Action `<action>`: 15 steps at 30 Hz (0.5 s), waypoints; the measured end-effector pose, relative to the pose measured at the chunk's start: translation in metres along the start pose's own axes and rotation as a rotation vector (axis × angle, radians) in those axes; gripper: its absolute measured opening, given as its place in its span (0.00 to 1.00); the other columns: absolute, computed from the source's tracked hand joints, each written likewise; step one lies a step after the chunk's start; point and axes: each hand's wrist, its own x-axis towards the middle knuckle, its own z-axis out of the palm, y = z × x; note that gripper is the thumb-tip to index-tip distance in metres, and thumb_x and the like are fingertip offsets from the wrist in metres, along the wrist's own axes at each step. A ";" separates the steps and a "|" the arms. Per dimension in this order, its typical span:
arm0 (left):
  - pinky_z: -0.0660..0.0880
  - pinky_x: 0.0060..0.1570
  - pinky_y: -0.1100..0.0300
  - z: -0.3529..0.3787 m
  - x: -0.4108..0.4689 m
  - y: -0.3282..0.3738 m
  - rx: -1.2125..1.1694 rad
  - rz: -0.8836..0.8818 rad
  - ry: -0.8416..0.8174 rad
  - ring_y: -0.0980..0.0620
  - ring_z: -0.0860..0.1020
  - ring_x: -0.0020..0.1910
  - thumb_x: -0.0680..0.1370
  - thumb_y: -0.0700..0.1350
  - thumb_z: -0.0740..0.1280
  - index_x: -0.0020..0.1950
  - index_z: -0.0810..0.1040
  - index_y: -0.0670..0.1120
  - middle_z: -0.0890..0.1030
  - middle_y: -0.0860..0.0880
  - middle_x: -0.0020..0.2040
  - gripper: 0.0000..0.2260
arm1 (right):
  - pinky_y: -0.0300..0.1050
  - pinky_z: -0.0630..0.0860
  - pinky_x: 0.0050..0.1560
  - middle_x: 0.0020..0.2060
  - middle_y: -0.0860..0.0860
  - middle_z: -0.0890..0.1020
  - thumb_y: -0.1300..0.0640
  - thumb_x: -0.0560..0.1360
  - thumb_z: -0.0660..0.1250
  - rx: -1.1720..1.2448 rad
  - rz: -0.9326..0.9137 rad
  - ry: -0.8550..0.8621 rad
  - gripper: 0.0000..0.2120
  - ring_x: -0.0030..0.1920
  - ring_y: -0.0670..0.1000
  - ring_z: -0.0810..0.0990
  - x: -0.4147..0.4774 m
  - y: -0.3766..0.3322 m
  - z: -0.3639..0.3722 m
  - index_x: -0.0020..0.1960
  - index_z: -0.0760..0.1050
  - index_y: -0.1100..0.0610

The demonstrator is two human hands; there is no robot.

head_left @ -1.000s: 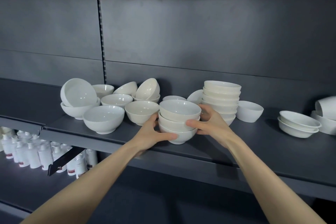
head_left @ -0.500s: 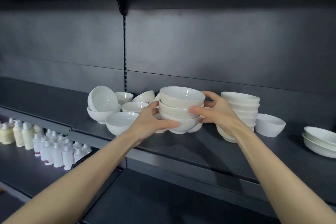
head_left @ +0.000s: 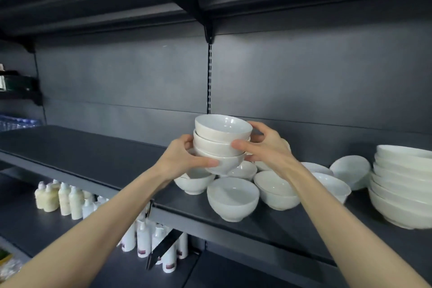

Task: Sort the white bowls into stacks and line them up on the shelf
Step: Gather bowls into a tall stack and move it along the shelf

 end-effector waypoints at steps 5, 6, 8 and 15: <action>0.75 0.53 0.61 -0.050 0.028 -0.029 0.055 0.010 -0.066 0.58 0.78 0.56 0.52 0.54 0.81 0.64 0.71 0.47 0.80 0.54 0.57 0.42 | 0.47 0.83 0.43 0.54 0.53 0.81 0.61 0.67 0.77 0.023 0.015 0.038 0.26 0.53 0.51 0.82 0.027 0.010 0.051 0.61 0.73 0.51; 0.74 0.52 0.63 -0.055 0.032 -0.033 0.053 0.016 -0.082 0.59 0.77 0.57 0.54 0.53 0.81 0.64 0.71 0.48 0.79 0.54 0.57 0.41 | 0.44 0.83 0.41 0.53 0.53 0.81 0.61 0.67 0.77 0.019 0.018 0.051 0.25 0.51 0.49 0.82 0.029 0.012 0.057 0.60 0.73 0.50; 0.73 0.51 0.65 -0.061 0.040 -0.042 0.039 0.027 -0.102 0.61 0.76 0.57 0.55 0.52 0.81 0.64 0.70 0.48 0.79 0.55 0.58 0.40 | 0.40 0.81 0.37 0.51 0.51 0.82 0.61 0.68 0.76 0.015 0.025 0.078 0.24 0.47 0.46 0.82 0.032 0.014 0.067 0.60 0.73 0.49; 0.75 0.50 0.66 -0.072 0.054 -0.064 -0.041 0.050 -0.134 0.58 0.78 0.56 0.61 0.43 0.82 0.62 0.72 0.48 0.80 0.56 0.55 0.33 | 0.44 0.83 0.42 0.50 0.47 0.82 0.62 0.68 0.76 0.013 0.061 0.115 0.25 0.49 0.47 0.82 0.042 0.021 0.086 0.62 0.73 0.51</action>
